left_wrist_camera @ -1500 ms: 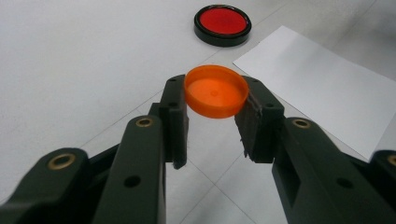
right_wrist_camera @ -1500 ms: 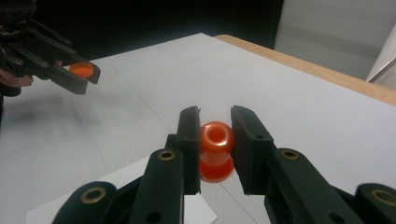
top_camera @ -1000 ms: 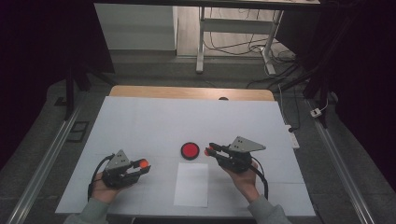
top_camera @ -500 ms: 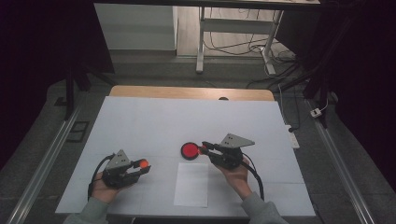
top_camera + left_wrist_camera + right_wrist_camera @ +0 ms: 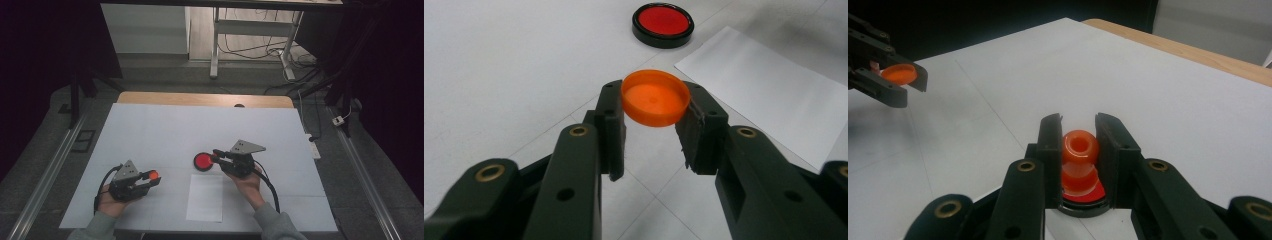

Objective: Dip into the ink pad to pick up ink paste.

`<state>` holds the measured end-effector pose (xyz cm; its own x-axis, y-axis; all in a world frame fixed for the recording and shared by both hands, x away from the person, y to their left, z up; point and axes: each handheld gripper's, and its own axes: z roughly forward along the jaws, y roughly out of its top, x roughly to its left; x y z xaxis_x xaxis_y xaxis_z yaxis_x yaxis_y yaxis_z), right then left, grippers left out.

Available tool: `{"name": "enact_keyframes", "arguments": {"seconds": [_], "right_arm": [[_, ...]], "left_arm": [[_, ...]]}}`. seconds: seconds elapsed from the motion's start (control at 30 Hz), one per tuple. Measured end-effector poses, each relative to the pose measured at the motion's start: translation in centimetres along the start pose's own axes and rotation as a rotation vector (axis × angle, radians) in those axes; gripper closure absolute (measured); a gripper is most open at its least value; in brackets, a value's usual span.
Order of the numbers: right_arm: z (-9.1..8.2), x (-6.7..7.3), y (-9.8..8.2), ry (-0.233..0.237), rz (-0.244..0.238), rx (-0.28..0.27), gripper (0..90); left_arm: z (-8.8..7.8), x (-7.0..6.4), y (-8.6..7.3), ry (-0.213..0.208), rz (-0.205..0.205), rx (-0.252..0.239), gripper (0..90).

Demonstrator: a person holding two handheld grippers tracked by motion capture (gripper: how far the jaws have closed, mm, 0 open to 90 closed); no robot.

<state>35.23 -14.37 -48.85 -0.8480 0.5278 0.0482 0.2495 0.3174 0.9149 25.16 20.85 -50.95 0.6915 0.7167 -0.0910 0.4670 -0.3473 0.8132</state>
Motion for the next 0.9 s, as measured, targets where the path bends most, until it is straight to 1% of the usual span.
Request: {"name": "enact_keyframes", "arguments": {"seconds": [0.13,0.47,0.6,0.73,0.8,0.9], "right_arm": [[0.6,-0.1,0.0,0.003,0.005,0.006,72.7],[2.6,-0.4,0.2,0.018,0.001,0.049,72.6],[3.1,-0.4,0.2,0.016,-0.009,0.066,72.6],[3.4,-0.4,0.2,0.015,-0.009,0.075,72.6],[3.5,-0.4,0.2,0.017,-0.005,0.07,72.6],[3.7,-0.4,0.2,0.012,-0.016,0.084,72.6]], "left_arm": [[-0.1,0.1,0.0,0.0,-0.004,-0.003,64.7],[-0.1,0.1,0.0,0.002,-0.005,0.002,64.7],[-0.1,0.2,-0.1,0.003,-0.007,0.003,64.7],[0.0,0.1,-0.1,0.003,-0.005,0.005,64.7],[0.0,0.2,-0.1,0.003,-0.004,0.005,64.6],[0.0,0.2,-0.1,0.004,-0.005,0.005,64.6]]}}
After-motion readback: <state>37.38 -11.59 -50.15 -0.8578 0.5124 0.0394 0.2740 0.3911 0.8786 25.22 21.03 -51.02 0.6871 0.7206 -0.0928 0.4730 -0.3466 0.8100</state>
